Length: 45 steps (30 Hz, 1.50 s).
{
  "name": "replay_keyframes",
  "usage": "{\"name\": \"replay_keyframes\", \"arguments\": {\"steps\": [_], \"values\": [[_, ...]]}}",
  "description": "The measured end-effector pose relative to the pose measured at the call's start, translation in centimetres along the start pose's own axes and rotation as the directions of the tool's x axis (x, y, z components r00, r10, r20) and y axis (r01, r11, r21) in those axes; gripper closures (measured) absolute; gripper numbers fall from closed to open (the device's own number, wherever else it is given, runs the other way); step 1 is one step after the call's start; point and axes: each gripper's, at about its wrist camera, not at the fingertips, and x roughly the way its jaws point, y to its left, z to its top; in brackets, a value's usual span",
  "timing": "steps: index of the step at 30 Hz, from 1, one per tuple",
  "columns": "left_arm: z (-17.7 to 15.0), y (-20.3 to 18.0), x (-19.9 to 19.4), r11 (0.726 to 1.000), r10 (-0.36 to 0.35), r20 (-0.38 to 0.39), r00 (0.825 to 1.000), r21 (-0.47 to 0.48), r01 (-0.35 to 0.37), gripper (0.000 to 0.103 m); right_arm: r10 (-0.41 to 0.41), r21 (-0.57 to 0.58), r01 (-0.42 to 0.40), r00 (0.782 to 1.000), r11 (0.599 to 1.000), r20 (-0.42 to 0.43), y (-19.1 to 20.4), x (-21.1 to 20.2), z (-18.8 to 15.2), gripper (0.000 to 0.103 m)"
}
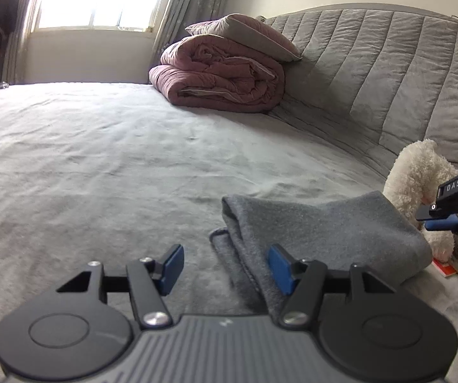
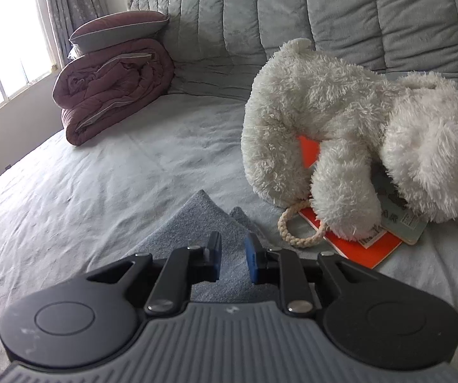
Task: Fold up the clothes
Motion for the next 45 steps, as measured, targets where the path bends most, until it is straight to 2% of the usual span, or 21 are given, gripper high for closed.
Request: {"name": "replay_keyframes", "arguments": {"steps": [3,8,13,20,27,33,37,39,42,43,45], "values": [[0.5,0.4,-1.0,1.0,0.016,-0.016,1.0,0.002,-0.016,0.04,0.017,-0.007,-0.017,0.999,1.0,-0.044,0.8,-0.7,-0.2,0.08],[1.7,0.3,-3.0,0.999,0.031,-0.049,0.998,0.027,-0.03,0.032,0.042,-0.042,-0.045,0.997,0.998,-0.067,2.6,-2.3,-0.8,0.063],[2.4,0.7,-5.0,0.997,0.047,-0.069,0.997,0.069,-0.042,0.025,0.06,-0.058,-0.063,0.997,0.996,-0.056,4.1,-4.4,-1.8,0.061],[2.8,1.5,-8.5,0.99,0.069,-0.06,0.996,0.127,-0.061,0.024,0.055,-0.133,-0.06,0.998,0.989,-0.035,5.7,-6.5,-3.8,0.058],[4.2,2.2,-12.3,0.984,0.069,-0.026,0.997,0.166,-0.064,0.024,0.027,-0.069,-0.029,0.999,0.997,-0.032,4.9,-8.4,-5.7,0.057],[5.2,2.6,-14.3,0.985,0.057,-0.018,0.998,0.164,-0.053,0.023,0.02,-0.086,-0.021,1.0,0.996,-0.016,5.6,-11.0,-8.1,0.052],[5.5,3.2,-14.8,0.986,0.062,-0.012,0.998,0.156,-0.059,0.023,-0.012,-0.142,0.013,1.0,0.99,0.008,6.2,-12.2,-9.4,0.035],[5.5,3.5,-14.7,0.986,0.067,-0.012,0.998,0.152,-0.065,0.023,-0.047,-0.196,0.052,0.998,0.979,0.029,6.6,-12.4,-9.9,0.03],[5.2,3.7,-14.2,0.987,0.075,-0.023,0.997,0.147,-0.071,0.023,-0.08,-0.203,0.088,0.996,0.975,0.045,6.2,-12.2,-9.9,0.003],[5.0,3.8,-14.0,0.986,0.078,-0.028,0.997,0.147,-0.073,0.023,-0.089,-0.188,0.096,0.995,0.977,0.046,5.9,-12.0,-9.9,0.0],[4.6,3.7,-13.4,0.985,0.087,-0.035,0.996,0.153,-0.081,0.022,-0.105,-0.171,0.111,0.993,0.979,0.046,5.5,-11.7,-9.9,0.0]]}}
